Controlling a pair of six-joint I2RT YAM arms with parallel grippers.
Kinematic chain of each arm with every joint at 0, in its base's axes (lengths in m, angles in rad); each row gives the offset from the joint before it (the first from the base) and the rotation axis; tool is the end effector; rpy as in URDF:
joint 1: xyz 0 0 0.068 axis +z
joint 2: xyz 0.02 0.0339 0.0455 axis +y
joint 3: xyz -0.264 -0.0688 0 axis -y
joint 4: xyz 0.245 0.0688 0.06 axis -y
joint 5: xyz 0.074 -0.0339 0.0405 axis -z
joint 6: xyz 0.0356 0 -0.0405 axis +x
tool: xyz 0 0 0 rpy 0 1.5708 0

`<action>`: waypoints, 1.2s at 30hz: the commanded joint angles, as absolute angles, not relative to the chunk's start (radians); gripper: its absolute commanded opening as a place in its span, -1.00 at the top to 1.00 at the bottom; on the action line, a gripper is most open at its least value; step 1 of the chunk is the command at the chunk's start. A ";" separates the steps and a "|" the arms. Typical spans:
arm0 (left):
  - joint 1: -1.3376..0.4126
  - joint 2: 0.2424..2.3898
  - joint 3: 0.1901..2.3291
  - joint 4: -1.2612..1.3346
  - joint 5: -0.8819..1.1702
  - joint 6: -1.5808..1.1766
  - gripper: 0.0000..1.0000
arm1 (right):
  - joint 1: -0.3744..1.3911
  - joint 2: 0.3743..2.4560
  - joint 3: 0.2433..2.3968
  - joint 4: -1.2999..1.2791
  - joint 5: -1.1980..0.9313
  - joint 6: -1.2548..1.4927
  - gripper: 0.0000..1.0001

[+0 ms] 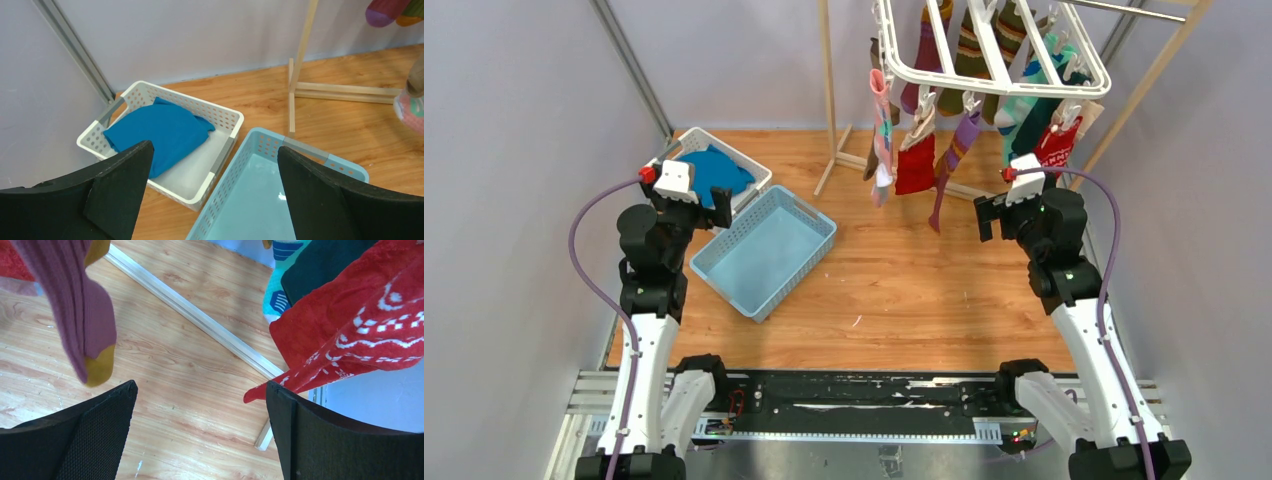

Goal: Remove the socks clipped to the hanger
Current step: Adjust the clothesline at the center of the board.

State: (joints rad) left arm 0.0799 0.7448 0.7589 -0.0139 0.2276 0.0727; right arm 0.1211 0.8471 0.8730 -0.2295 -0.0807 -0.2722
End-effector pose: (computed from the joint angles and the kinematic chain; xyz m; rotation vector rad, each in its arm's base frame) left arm 0.1788 0.0063 0.3559 0.1728 1.5614 -0.0589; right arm 0.1940 0.0265 0.3555 -0.4036 1.7274 -0.0376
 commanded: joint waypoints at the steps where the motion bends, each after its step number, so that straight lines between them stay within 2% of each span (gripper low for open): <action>1: 0.077 0.740 0.753 0.005 0.242 0.084 -1.00 | 0.106 0.833 0.863 -0.230 -0.121 -0.272 -0.98; 7: 0.077 0.738 0.753 0.005 0.248 0.083 -1.00 | 0.102 0.834 0.881 -0.269 -0.199 -0.293 -0.99; 12: 0.077 0.739 0.753 0.005 0.253 0.087 -1.00 | 0.100 0.815 0.958 -0.455 -0.303 -0.407 -0.99; 20: 0.076 0.757 0.741 0.011 0.274 0.091 -1.00 | 0.102 0.695 1.000 -0.734 -0.240 -0.546 -0.99; 24: 0.077 0.762 0.739 0.017 0.284 0.091 -1.00 | 0.044 0.640 1.014 -0.710 -0.035 -0.482 -0.99; 28: 0.076 0.761 0.739 0.018 0.289 0.086 -1.00 | -0.034 0.668 1.007 -0.621 0.153 -0.447 -1.00; 33: 0.075 0.759 0.736 0.018 0.299 0.083 -1.00 | -0.147 0.792 1.080 -0.575 0.108 -0.384 -1.00; 36: 0.075 0.756 0.734 0.018 0.306 0.081 -1.00 | -0.271 0.848 1.153 -0.571 0.021 -0.352 -1.00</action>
State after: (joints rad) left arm 0.0799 0.7639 0.7441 -0.0090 0.2840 0.0788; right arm -0.1432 0.7982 1.0626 -0.6144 0.0658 -0.4198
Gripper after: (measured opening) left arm 0.997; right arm 0.997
